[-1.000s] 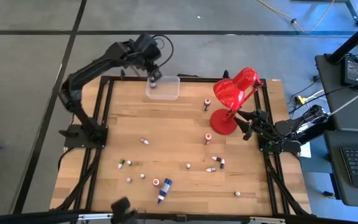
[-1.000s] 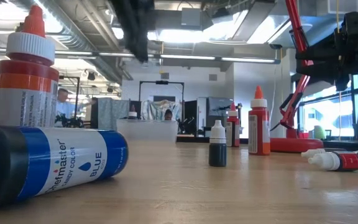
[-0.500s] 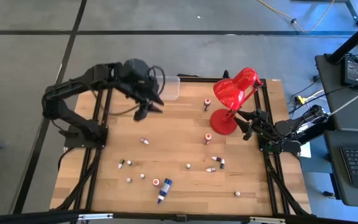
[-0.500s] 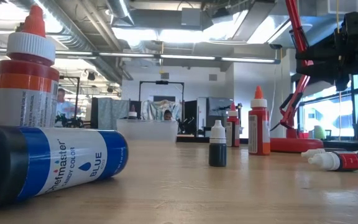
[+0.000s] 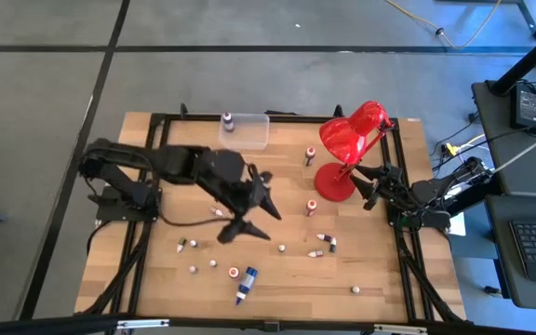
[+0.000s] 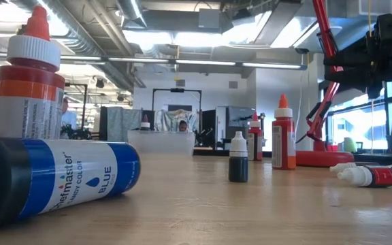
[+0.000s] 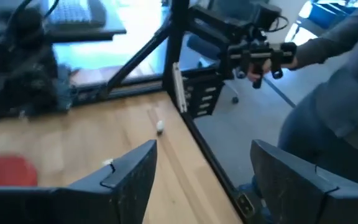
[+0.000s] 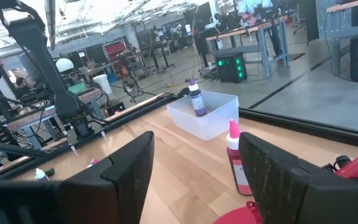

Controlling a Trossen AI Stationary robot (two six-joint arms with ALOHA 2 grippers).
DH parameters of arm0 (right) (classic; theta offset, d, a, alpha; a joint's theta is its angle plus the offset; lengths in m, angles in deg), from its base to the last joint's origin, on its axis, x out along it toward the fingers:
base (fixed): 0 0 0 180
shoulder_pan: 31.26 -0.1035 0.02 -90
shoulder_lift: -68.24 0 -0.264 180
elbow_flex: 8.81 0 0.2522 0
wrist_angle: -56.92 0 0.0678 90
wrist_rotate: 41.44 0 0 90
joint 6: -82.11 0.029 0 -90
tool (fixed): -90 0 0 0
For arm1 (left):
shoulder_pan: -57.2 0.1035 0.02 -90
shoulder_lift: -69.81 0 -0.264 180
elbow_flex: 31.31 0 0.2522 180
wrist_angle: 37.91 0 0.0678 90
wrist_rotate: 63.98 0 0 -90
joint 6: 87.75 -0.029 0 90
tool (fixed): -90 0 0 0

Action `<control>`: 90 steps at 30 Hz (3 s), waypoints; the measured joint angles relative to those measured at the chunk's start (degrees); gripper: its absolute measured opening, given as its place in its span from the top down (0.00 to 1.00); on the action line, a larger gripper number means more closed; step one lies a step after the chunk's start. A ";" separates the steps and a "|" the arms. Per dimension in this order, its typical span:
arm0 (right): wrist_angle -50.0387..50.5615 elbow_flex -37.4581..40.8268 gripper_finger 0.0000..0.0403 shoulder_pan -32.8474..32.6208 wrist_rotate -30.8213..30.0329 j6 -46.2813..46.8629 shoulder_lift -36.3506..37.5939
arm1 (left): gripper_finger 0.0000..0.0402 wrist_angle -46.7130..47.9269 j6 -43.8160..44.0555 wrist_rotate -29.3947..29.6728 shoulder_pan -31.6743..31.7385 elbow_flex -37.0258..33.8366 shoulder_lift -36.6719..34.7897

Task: Pick & Place food coloring
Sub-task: Put the bottom large orange food coloring bottle into the transparent bin

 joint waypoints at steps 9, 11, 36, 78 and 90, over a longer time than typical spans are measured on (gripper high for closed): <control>0.00 -0.01 0.41 0.02 0.02 0.07 0.00 | 0.36 11.12 9.07 22.54 -13.88 0.00 5.40; 0.00 0.01 0.41 0.00 0.01 0.07 0.00 | 0.36 12.37 12.48 26.34 -16.72 0.02 7.15; -0.04 -0.01 0.41 0.00 0.14 0.46 0.00 | 0.36 29.55 42.41 27.59 -24.12 0.00 24.62; -0.07 0.01 0.41 0.02 0.19 0.31 0.00 | 0.36 28.84 51.29 26.05 -24.29 -4.20 25.70; -0.05 0.00 0.41 0.02 0.14 0.28 0.00 | 0.36 29.05 51.22 26.05 -24.29 -4.20 25.70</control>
